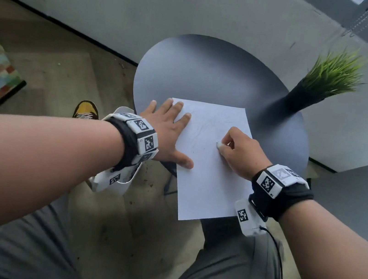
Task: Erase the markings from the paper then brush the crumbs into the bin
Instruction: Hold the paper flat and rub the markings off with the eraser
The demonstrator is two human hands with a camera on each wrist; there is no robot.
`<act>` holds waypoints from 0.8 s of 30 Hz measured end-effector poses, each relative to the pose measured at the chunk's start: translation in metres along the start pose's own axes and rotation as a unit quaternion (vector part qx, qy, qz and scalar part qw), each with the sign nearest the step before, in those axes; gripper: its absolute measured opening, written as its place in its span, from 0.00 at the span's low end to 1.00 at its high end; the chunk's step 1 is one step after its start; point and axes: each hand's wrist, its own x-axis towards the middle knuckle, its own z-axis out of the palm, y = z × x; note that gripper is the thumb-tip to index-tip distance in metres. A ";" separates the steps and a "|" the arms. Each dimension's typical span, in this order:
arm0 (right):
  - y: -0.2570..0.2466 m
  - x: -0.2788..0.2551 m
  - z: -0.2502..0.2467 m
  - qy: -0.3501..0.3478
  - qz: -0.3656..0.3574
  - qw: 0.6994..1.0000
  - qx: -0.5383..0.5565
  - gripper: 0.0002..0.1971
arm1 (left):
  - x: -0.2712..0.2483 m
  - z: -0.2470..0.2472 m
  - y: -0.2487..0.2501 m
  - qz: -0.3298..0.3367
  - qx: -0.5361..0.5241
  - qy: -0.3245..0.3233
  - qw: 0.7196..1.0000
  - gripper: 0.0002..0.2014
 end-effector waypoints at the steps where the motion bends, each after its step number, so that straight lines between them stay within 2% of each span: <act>1: -0.002 -0.002 0.000 -0.001 -0.004 1.000 -0.001 0.08 | -0.002 0.003 -0.001 0.001 0.000 0.002 1.000 0.68; 3: -0.013 -0.009 0.003 -0.014 -0.034 0.999 -0.004 0.06 | -0.003 0.008 0.001 0.012 0.007 0.005 1.000 0.69; 6: -0.038 -0.027 0.017 -0.062 -0.148 0.986 -0.045 0.06 | -0.002 0.011 0.004 0.017 0.006 0.008 1.000 0.69; 8: -0.044 -0.031 0.020 -0.085 -0.187 0.977 -0.063 0.06 | -0.002 0.012 0.004 0.019 0.005 0.005 1.000 0.68; 9: -0.042 -0.024 0.017 -0.072 -0.172 0.980 -0.066 0.06 | -0.002 0.012 0.003 0.020 0.003 0.003 1.000 0.69; 12: -0.027 0.000 0.003 -0.001 -0.046 0.998 -0.043 0.06 | -0.002 0.009 0.004 0.018 0.007 -0.008 1.000 0.69; 13: -0.025 0.001 0.003 0.016 -0.036 0.998 -0.041 0.06 | -0.002 0.008 0.004 0.018 0.008 -0.013 1.000 0.69; 15: -0.033 -0.008 0.010 0.003 -0.116 0.991 -0.065 0.04 | -0.002 0.007 0.003 0.019 0.008 -0.019 1.000 0.69; 17: -0.043 -0.026 0.017 -0.073 -0.228 0.967 -0.083 0.02 | -0.002 0.006 0.003 0.023 0.015 -0.023 0.999 0.68; 18: -0.042 -0.028 0.016 -0.096 -0.241 0.962 -0.088 0.01 | -0.002 0.005 0.003 0.024 0.018 -0.025 0.999 0.68; 19: -0.040 -0.021 0.012 -0.089 -0.224 0.967 -0.087 0.01 | -0.002 0.005 0.003 0.023 0.020 -0.026 0.999 0.68; 22: -0.025 0.004 0.002 0.003 -0.066 0.996 -0.055 0.05 | -0.002 0.003 0.004 0.020 0.022 -0.031 0.999 0.68; 23: -0.025 0.003 0.006 0.017 -0.055 0.997 -0.055 0.06 | -0.002 0.003 0.005 0.019 0.022 -0.033 0.999 0.68; 24: -0.030 -0.002 0.011 0.012 -0.086 0.994 -0.067 0.05 | -0.003 0.003 0.004 0.018 0.022 -0.034 0.999 0.68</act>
